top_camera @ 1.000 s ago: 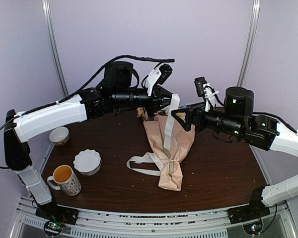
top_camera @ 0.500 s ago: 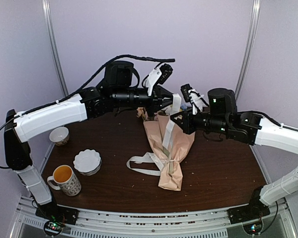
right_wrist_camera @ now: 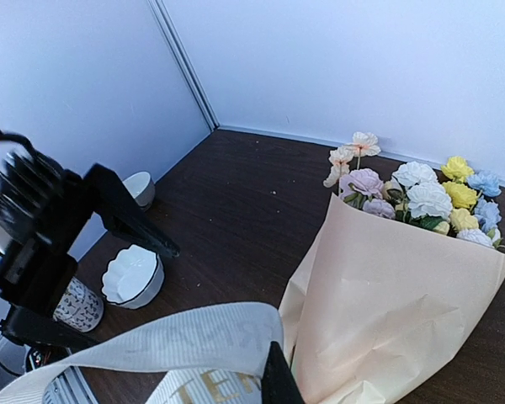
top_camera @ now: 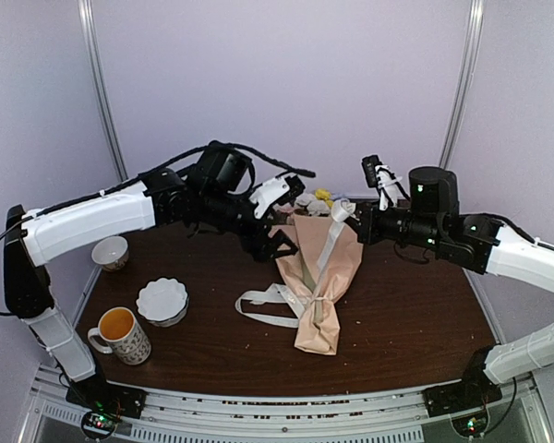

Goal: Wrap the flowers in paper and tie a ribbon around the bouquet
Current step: Pass from the left arm to the right, then tie the ribbon around the folded bouquet.

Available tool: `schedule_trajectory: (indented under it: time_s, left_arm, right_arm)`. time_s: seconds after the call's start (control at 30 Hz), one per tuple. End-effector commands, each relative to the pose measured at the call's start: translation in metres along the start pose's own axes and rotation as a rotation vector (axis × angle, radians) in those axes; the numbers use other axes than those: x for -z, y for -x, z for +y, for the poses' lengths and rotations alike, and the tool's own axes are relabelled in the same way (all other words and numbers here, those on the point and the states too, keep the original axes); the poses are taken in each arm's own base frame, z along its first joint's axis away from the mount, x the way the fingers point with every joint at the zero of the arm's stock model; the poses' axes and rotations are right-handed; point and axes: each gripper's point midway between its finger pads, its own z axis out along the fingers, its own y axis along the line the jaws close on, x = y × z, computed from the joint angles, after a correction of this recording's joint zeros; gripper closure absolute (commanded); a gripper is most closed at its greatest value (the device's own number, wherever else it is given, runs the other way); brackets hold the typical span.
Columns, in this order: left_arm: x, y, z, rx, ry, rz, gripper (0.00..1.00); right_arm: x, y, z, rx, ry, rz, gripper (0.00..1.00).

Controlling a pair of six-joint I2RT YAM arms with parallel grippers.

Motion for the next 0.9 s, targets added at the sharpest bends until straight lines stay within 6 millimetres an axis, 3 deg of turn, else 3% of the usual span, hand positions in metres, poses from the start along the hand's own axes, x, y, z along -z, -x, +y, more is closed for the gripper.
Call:
schedule_trajectory:
  time_s: [0.0,0.1,0.2,0.43,0.5,0.53,0.57,0.63,0.67,0.77,0.87]
  left_arm:
    - [0.001,-0.111,0.02,0.168,0.066,0.3,0.1]
    - [-0.014,-0.17,0.042,0.33,0.104,0.41,0.15]
    - [-0.033,-0.207,0.046,0.373,0.115,0.492,0.15]
    - [-0.062,-0.236,0.034,0.405,0.04,0.533,0.16]
    - [-0.066,-0.249,0.035,0.41,0.045,0.571,0.25]
    - [-0.067,-0.257,0.036,0.411,0.058,0.596,0.35]
    - [-0.067,-0.264,0.038,0.412,0.076,0.619,0.48]
    - [-0.063,-0.269,0.042,0.409,0.108,0.644,0.88]
    - [-0.06,-0.266,0.044,0.405,0.125,0.638,1.0]
    - [-0.044,-0.248,0.055,0.386,0.189,0.573,1.0]
    - [-0.026,-0.244,0.071,0.4,0.28,0.555,1.0]
  right_arm:
    - [0.003,0.001,-0.003,-0.014,-0.009,-0.008,1.0]
    - [0.001,-0.001,-0.002,-0.018,-0.003,-0.004,1.0]
    - [-0.001,-0.005,-0.003,-0.023,-0.005,0.006,1.0]
    - [-0.002,-0.009,-0.006,-0.025,-0.012,0.017,1.0]
    - [-0.002,-0.009,-0.006,-0.024,-0.015,0.015,1.0]
    - [-0.002,-0.009,-0.007,-0.024,-0.018,0.015,1.0]
    - [-0.002,-0.009,-0.007,-0.024,-0.019,0.014,1.0]
    - [-0.002,-0.01,-0.009,-0.021,-0.028,0.02,1.0]
    - [-0.001,-0.012,-0.012,-0.022,-0.04,0.026,1.0]
    - [0.003,-0.018,-0.031,-0.053,-0.097,0.05,1.0]
    - [0.013,-0.025,-0.053,-0.101,-0.144,0.047,1.0]
